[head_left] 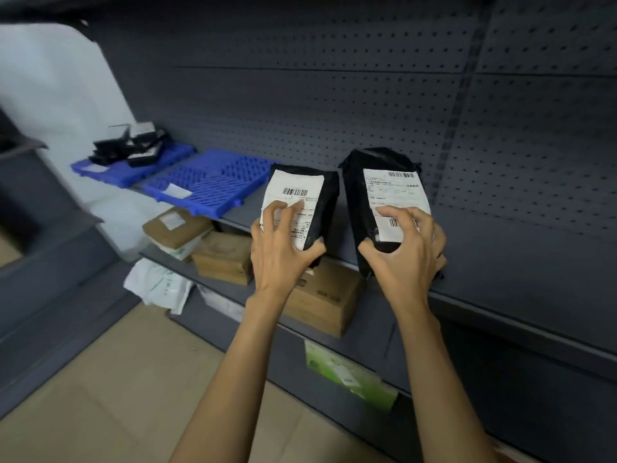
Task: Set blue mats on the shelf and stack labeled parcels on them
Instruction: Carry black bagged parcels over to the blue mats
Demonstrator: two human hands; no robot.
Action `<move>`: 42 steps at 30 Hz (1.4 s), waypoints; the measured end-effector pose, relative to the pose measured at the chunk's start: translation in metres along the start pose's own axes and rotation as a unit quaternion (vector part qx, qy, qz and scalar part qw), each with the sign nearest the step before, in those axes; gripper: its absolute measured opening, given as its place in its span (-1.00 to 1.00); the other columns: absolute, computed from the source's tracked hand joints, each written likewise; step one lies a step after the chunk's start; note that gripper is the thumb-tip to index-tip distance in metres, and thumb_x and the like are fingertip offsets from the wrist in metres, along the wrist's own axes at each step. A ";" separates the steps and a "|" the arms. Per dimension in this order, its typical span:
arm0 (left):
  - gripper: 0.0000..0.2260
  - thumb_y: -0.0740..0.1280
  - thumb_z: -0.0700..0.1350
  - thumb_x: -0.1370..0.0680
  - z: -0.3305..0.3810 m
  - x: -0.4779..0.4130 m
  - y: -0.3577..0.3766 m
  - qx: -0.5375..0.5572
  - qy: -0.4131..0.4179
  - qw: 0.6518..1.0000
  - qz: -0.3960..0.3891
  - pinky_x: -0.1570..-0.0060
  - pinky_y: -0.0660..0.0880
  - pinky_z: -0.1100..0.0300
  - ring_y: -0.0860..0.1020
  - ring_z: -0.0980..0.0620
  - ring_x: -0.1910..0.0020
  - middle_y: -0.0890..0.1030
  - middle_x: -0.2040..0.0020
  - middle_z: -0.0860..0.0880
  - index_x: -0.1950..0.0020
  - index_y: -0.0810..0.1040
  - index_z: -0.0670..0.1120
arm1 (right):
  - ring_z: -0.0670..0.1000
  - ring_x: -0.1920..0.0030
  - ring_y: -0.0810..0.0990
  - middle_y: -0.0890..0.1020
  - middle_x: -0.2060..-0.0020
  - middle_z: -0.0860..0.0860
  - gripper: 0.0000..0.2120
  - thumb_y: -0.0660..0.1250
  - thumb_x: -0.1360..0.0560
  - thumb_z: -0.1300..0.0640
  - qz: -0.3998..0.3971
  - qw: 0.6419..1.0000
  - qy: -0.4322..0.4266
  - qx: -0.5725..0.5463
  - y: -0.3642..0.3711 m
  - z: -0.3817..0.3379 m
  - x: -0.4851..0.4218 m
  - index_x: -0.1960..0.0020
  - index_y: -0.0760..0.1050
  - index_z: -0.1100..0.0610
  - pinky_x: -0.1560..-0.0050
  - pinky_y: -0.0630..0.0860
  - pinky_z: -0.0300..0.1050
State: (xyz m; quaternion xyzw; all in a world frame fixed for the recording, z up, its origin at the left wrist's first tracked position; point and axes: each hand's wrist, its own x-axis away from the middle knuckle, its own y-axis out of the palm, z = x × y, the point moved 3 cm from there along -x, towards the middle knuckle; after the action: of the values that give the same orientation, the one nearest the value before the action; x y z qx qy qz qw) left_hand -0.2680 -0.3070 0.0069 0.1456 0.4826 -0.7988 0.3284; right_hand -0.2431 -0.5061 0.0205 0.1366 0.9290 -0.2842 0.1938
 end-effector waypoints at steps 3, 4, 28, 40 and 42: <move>-0.38 0.33 0.28 -0.33 -0.061 -0.036 -0.039 -0.013 -0.006 0.999 0.039 -0.06 0.50 -0.04 0.37 -0.13 -0.24 0.32 -0.33 0.09 -0.38 0.37 0.20 | 0.05 -0.41 0.24 0.37 -0.22 -0.22 -0.53 0.41 -0.23 -0.04 -0.013 0.998 -0.044 -0.033 0.059 -0.059 0.002 -0.13 0.49 -0.25 -0.24 0.33 0.21; -0.38 0.33 0.27 -0.33 -0.081 -0.048 -0.051 -0.017 -0.008 0.999 0.048 -0.06 0.49 -0.03 0.38 -0.13 -0.23 0.32 -0.33 0.09 -0.38 0.38 0.20 | 0.05 -0.41 0.25 0.37 -0.22 -0.22 -0.54 0.41 -0.23 -0.04 -0.015 0.998 -0.053 -0.044 0.078 -0.076 0.003 -0.13 0.49 -0.25 -0.23 0.34 0.21; -0.40 0.38 0.25 -0.36 -0.363 -0.322 -0.057 -0.034 -0.020 0.999 0.000 -0.05 0.51 -0.10 0.38 -0.20 -0.27 0.34 -0.35 0.05 -0.38 0.40 0.19 | 0.06 -0.44 0.21 0.36 -0.25 -0.22 -0.55 0.46 -0.29 0.01 -0.089 0.993 -0.051 -0.060 0.420 -0.211 -0.113 -0.13 0.49 -0.26 -0.29 0.25 0.24; -0.37 0.38 0.25 -0.40 -0.434 -0.371 -0.004 -0.035 0.000 0.989 -0.146 -0.19 0.45 -0.17 0.31 -0.27 -0.32 0.29 -0.42 0.00 -0.44 0.34 0.17 | 0.12 -0.46 0.15 0.37 -0.34 -0.17 -0.48 0.49 -0.29 -0.05 -0.118 0.990 -0.033 0.065 0.483 -0.207 -0.123 -0.22 0.48 -0.26 -0.31 0.15 0.23; -0.37 0.37 0.25 -0.41 -0.440 -0.368 -0.003 -0.036 0.018 0.984 -0.172 -0.18 0.45 -0.18 0.32 -0.28 -0.31 0.29 -0.42 -0.01 -0.45 0.34 0.17 | 0.11 -0.46 0.15 0.38 -0.33 -0.19 -0.48 0.49 -0.30 -0.05 -0.114 0.991 -0.025 0.073 0.483 -0.206 -0.118 -0.23 0.48 -0.25 -0.33 0.14 0.24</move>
State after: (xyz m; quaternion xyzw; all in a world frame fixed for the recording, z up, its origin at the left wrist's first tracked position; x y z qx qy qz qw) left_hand -0.0343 0.2167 -0.0053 0.0631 0.5346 -0.8227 0.1828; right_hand -0.0207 -0.0164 0.0006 0.0368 0.9103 -0.3744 0.1727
